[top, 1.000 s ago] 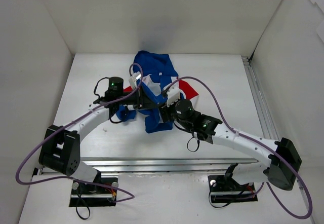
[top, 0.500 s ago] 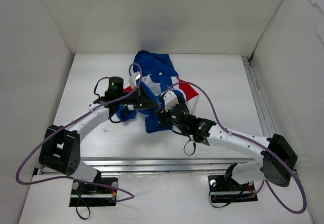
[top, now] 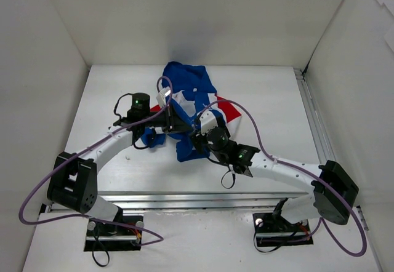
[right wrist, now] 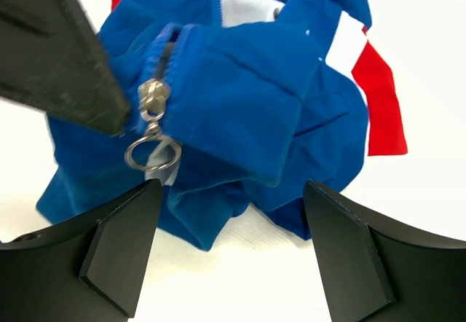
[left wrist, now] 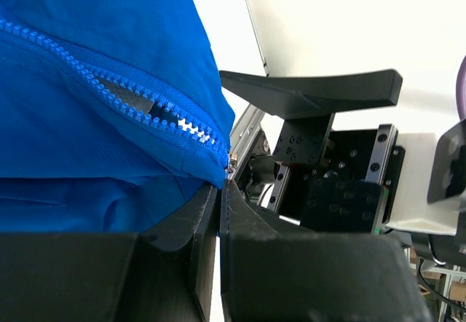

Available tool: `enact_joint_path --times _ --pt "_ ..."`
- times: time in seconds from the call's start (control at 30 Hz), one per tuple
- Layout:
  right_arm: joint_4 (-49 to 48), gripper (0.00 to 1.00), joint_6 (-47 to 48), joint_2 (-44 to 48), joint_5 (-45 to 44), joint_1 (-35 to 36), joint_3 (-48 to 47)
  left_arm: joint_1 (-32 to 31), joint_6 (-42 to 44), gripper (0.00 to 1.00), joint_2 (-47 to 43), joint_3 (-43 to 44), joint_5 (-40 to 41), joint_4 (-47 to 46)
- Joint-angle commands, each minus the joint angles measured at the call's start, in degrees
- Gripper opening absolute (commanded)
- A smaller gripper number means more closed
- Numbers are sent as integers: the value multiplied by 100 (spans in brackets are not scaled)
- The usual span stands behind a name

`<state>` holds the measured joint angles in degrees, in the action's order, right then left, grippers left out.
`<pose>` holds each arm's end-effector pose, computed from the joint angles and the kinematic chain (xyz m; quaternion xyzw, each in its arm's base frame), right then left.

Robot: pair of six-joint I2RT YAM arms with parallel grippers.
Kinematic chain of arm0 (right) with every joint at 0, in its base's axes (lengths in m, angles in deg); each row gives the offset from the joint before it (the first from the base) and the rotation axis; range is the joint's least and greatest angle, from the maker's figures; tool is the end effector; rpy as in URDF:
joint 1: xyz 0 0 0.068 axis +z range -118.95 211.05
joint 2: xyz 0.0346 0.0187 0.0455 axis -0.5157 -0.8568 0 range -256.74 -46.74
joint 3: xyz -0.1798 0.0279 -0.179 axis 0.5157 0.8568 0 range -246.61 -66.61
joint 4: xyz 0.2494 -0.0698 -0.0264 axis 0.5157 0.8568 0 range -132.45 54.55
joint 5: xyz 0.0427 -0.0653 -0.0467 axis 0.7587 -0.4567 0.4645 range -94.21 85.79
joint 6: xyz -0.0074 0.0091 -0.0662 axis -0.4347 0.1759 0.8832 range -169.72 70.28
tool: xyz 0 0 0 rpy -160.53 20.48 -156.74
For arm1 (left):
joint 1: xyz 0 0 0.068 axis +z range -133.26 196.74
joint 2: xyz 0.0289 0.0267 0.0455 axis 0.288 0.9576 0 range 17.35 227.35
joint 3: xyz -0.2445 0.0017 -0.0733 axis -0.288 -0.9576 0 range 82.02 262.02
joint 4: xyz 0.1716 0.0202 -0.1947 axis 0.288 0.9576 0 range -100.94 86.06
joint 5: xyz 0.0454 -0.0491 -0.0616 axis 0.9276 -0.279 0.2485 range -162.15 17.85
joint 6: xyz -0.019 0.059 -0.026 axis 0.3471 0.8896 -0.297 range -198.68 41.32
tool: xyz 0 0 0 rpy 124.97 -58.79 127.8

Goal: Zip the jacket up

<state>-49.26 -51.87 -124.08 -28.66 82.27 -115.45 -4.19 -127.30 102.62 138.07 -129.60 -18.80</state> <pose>0.2197 0.2380 0.2443 -0.2277 0.7851 0.0899 0.5689 0.2991 -0.1628 0.2543 0.0898 0.7681 -0.6081 0.1797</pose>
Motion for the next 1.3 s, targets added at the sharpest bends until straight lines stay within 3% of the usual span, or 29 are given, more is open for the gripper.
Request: enact_joint_path --times 0.0,1.03,1.1,1.2,1.23,1.27 --pt "-611 76 -154 8 -157 -139 -73 36 -69 0 -327 284 -205 -313" --pt "-1227 73 -339 720 98 -341 314 36 -253 0 -187 108 -284 -647" --pt "-1183 68 -330 895 168 -332 384 36 -262 0 -187 116 -275 -647" --pt "-1017 41 -277 1220 247 -332 472 36 -271 0 -187 160 -258 -638" --pt "-955 27 -251 1308 291 -332 481 36 -288 0 -187 178 -249 -629" --pt "-910 22 -233 1388 396 -323 481 36 -288 0 -187 195 -240 -629"
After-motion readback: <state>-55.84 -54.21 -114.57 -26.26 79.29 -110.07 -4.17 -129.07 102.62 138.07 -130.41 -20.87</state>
